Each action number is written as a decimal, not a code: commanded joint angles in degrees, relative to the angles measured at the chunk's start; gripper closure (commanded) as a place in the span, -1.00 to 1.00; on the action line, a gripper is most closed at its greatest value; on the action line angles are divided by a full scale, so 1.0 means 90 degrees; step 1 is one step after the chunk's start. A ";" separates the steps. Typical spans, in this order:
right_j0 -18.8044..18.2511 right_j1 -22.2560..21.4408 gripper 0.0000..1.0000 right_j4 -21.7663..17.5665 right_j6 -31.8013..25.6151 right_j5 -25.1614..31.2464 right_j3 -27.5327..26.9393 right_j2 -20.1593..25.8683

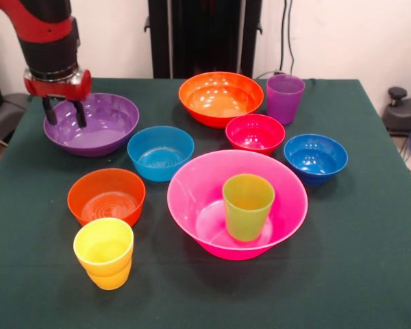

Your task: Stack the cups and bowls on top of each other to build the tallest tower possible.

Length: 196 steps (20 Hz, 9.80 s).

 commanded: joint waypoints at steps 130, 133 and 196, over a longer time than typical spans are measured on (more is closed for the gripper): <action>-0.0448 -0.0689 1.00 -0.0131 -0.2089 0.1887 0.0345 0.1557; -0.0382 -0.0890 1.00 0.0055 -0.1958 0.2028 0.0471 0.1598; 0.2475 -0.0350 1.00 0.2055 0.0393 0.2212 -0.1736 0.0677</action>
